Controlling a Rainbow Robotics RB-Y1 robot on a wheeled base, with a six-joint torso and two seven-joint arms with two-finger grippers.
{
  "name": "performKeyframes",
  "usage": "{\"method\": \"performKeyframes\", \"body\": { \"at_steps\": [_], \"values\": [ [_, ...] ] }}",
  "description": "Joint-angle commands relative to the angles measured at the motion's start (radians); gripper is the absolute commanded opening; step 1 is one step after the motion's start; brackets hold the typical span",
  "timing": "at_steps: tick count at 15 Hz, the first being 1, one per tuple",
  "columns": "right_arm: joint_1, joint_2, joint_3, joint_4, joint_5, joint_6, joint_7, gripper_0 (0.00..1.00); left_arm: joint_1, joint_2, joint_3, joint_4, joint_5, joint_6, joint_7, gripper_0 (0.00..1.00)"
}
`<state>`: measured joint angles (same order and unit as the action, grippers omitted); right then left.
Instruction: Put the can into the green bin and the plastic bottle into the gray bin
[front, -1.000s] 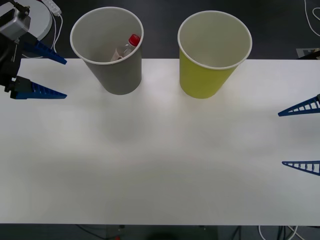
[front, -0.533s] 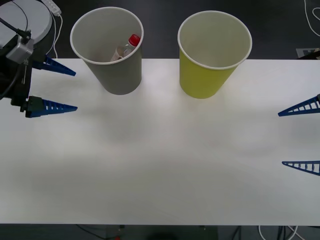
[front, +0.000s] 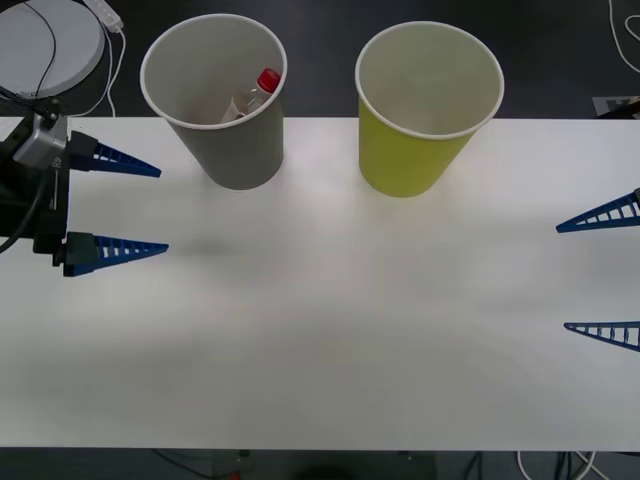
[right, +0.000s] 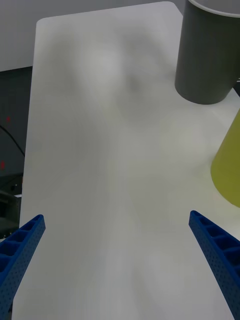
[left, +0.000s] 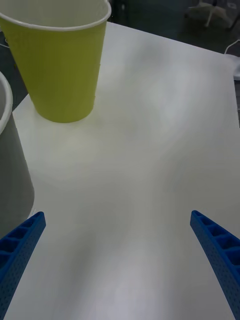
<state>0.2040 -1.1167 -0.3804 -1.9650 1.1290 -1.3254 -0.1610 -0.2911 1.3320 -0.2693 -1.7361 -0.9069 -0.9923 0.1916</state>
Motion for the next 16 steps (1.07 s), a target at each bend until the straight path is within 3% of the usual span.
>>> {"method": "performKeyframes", "body": {
  "at_steps": [1,7,11,16],
  "values": [
    [0.000,0.000,0.000,0.000,0.000,0.000,0.000,1.00,0.147,-0.011,0.137,-0.092,-0.061,0.000,0.006,1.00],
    [0.000,0.000,0.000,0.000,0.000,0.000,0.000,1.00,0.402,-0.093,0.387,-0.247,-0.176,-0.069,-0.003,1.00],
    [0.000,0.000,0.000,0.000,0.000,0.000,0.000,1.00,0.510,-0.099,0.473,-0.307,-0.184,-0.091,-0.024,1.00],
    [0.000,0.000,0.000,0.000,0.000,0.000,0.000,1.00,0.538,-0.099,0.499,-0.321,-0.184,-0.111,-0.044,1.00]
  ]
}}
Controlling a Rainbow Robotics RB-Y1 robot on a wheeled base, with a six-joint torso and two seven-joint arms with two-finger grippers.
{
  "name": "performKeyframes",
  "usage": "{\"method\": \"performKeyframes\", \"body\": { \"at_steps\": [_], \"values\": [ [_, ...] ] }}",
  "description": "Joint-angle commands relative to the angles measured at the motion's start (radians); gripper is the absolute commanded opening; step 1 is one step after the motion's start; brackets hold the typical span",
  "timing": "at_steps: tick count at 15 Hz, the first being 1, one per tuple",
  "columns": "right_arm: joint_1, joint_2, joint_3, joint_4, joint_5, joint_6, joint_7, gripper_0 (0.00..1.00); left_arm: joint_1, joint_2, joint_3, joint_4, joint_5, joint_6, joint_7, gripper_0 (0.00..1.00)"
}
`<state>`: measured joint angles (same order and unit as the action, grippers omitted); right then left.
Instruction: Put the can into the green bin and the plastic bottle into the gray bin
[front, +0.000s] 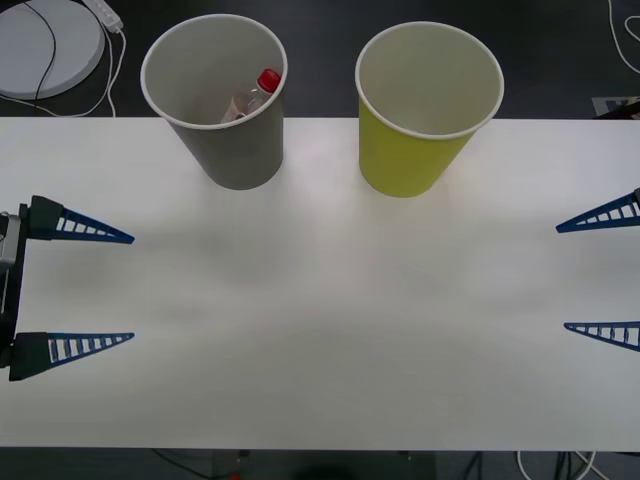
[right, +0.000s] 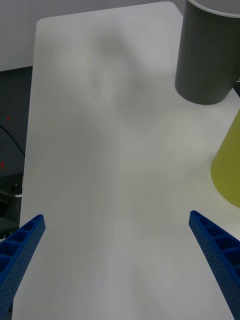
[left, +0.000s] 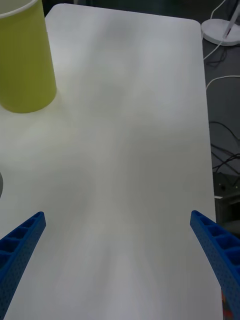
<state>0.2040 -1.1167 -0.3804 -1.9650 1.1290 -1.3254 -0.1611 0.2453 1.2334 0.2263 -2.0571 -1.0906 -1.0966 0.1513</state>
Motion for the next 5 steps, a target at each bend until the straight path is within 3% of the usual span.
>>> {"method": "performKeyframes", "body": {
  "at_steps": [1,5],
  "values": [
    [0.000,0.000,0.000,0.000,0.000,0.000,0.000,1.00,0.003,0.000,0.005,0.000,0.000,-0.006,-0.006,1.00],
    [0.000,0.000,0.000,0.000,0.000,0.000,0.000,1.00,0.005,0.000,0.005,0.002,0.001,-0.006,-0.009,1.00]
  ]
}}
